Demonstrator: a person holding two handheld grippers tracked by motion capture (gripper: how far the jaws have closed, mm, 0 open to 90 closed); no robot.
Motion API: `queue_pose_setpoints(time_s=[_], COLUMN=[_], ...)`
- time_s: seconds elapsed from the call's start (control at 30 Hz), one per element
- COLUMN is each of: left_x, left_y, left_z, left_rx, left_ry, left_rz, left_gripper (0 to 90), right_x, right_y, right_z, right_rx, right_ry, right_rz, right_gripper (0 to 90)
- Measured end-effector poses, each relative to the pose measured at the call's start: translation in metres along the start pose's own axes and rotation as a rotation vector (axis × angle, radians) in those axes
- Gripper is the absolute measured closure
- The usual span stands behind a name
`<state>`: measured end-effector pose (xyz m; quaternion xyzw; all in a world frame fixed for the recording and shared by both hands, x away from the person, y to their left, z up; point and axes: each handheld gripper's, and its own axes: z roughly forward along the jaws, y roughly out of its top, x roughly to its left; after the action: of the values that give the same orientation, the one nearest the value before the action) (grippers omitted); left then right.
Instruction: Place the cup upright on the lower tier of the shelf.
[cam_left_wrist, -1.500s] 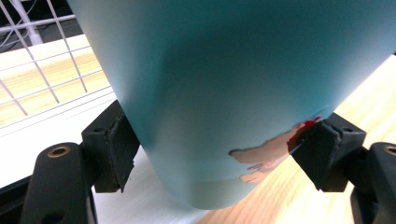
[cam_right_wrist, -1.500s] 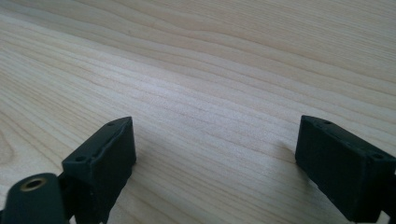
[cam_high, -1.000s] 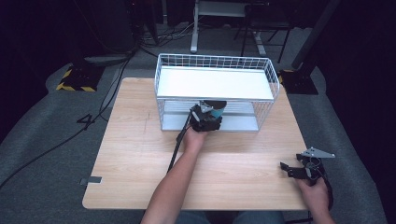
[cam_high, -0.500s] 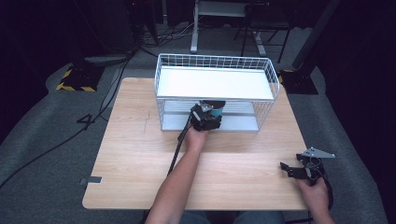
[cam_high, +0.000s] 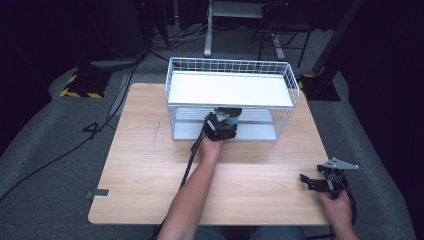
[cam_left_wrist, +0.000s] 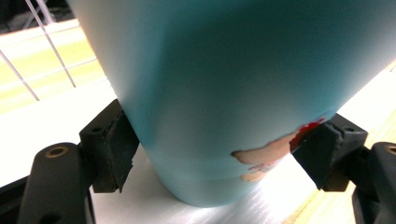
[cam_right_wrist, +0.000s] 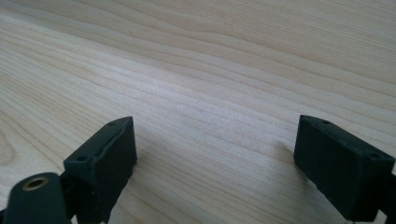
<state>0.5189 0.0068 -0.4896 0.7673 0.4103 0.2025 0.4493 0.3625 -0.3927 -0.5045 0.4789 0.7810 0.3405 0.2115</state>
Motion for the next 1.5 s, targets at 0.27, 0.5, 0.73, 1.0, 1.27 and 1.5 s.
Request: queue_pose_setpoints(time_s=[0.27,0.5,0.73,1.0,1.27,1.5], left_x=[0.004,0.006,0.007,0.005,0.007,0.007], left_y=[-0.003,-0.001,0.000,0.001,-0.005,-0.014], left_z=[0.000,-0.012,-0.031,-0.057,-0.087,-0.123], left_rx=[-0.006,-0.021,-0.041,-0.062,-0.045,-0.079], left_ry=[0.008,-0.002,-0.008,-0.016,-0.029,-0.035], left_rz=[-0.027,-0.044,-0.041,-0.041,-0.046,-0.045], left_gripper=[11.5,1.9,1.1,1.2,3.4,4.0], right_x=[0.000,0.000,0.000,0.000,0.000,0.000], right_y=[0.000,0.000,0.000,0.000,0.000,0.000], right_z=[0.000,0.000,0.000,0.000,0.000,0.000], right_rx=[0.000,0.000,0.000,0.000,0.000,0.000], right_ry=[0.000,0.000,0.000,0.001,0.001,0.001], right_rz=[0.000,0.000,0.000,-0.001,-0.001,-0.001], right_gripper=[13.3,13.3,13.3,13.3,13.3,13.2])
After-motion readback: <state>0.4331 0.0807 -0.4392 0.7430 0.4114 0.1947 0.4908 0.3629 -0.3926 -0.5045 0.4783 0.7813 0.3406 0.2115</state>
